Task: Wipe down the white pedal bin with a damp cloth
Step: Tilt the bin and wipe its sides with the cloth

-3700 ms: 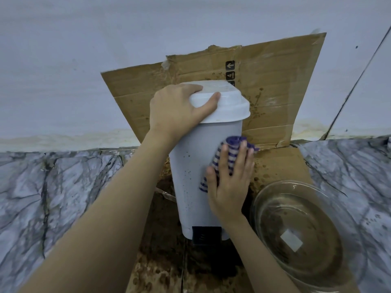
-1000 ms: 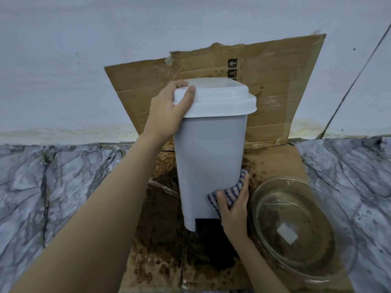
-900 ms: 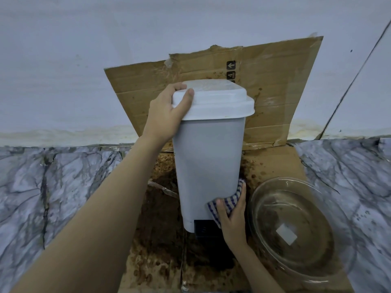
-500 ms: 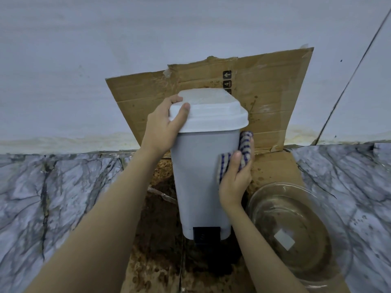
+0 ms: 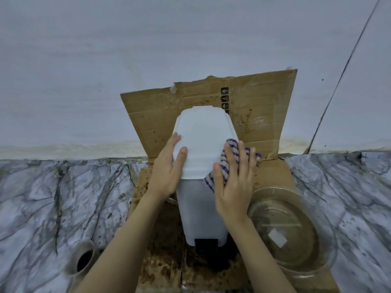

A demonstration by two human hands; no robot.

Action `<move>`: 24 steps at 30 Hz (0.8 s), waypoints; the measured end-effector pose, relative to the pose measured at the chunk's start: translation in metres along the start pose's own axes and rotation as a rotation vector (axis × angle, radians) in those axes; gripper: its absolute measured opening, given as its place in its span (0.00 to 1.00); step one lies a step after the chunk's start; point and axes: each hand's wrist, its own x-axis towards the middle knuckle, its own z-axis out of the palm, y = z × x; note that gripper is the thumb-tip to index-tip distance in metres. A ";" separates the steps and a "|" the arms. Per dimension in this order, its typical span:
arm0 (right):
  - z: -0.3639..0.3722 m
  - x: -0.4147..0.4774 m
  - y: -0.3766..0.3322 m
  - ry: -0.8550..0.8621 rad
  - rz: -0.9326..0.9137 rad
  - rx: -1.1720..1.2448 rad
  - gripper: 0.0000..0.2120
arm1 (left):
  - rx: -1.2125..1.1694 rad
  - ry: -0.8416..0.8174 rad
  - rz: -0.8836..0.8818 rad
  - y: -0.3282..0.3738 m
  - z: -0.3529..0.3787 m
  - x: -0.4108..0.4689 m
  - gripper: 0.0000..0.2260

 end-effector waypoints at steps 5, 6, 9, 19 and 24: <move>-0.016 0.008 -0.029 -0.265 -0.167 -0.255 0.24 | -0.115 0.036 -0.054 0.005 0.008 -0.039 0.25; -0.017 0.011 -0.039 -0.405 -0.158 -0.262 0.26 | -0.139 0.035 -0.072 0.005 0.009 -0.047 0.25; -0.016 0.016 -0.055 -0.735 -0.125 -0.230 0.29 | -0.227 0.045 -0.135 0.004 0.008 -0.067 0.25; -0.034 0.048 -0.048 -0.498 0.462 0.605 0.17 | 0.106 0.138 -0.127 0.061 -0.005 -0.055 0.19; -0.033 0.055 -0.021 -0.602 0.359 0.202 0.19 | 0.551 -0.143 -0.016 0.073 0.030 -0.042 0.22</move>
